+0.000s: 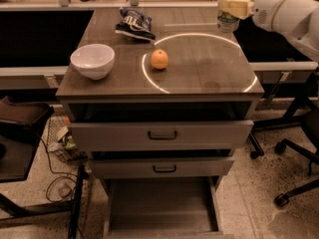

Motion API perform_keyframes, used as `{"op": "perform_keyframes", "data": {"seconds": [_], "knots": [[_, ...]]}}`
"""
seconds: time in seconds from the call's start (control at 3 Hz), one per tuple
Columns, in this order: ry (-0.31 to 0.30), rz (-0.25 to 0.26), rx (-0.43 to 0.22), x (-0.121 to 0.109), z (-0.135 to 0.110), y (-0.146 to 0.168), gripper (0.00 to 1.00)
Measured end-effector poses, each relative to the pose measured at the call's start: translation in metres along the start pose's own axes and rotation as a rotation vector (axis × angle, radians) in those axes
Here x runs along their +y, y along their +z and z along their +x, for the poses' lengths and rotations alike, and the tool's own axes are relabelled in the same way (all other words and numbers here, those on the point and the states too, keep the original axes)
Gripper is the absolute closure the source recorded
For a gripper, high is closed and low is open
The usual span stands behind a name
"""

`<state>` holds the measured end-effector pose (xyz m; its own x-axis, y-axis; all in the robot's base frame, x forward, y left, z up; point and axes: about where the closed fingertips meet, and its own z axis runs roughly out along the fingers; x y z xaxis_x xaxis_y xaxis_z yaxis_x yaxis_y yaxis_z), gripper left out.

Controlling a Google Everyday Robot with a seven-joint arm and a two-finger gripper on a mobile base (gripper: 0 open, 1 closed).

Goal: Place 7up can into bottom drawer

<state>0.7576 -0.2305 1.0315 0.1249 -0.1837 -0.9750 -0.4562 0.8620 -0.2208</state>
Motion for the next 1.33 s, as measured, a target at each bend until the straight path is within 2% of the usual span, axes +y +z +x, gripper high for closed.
{"op": "perform_keyframes", "data": {"seconds": [0.33,0.67,1.0,1.33], "knots": [[0.001,-0.009,-0.021,0.019,-0.011,-0.045,1.0],[-0.008,0.003,-0.029,0.035,-0.018,-0.079,1.0],[-0.02,0.005,-0.006,0.053,-0.01,-0.114,1.0],[-0.013,-0.019,0.033,0.069,0.025,-0.146,1.0]]}}
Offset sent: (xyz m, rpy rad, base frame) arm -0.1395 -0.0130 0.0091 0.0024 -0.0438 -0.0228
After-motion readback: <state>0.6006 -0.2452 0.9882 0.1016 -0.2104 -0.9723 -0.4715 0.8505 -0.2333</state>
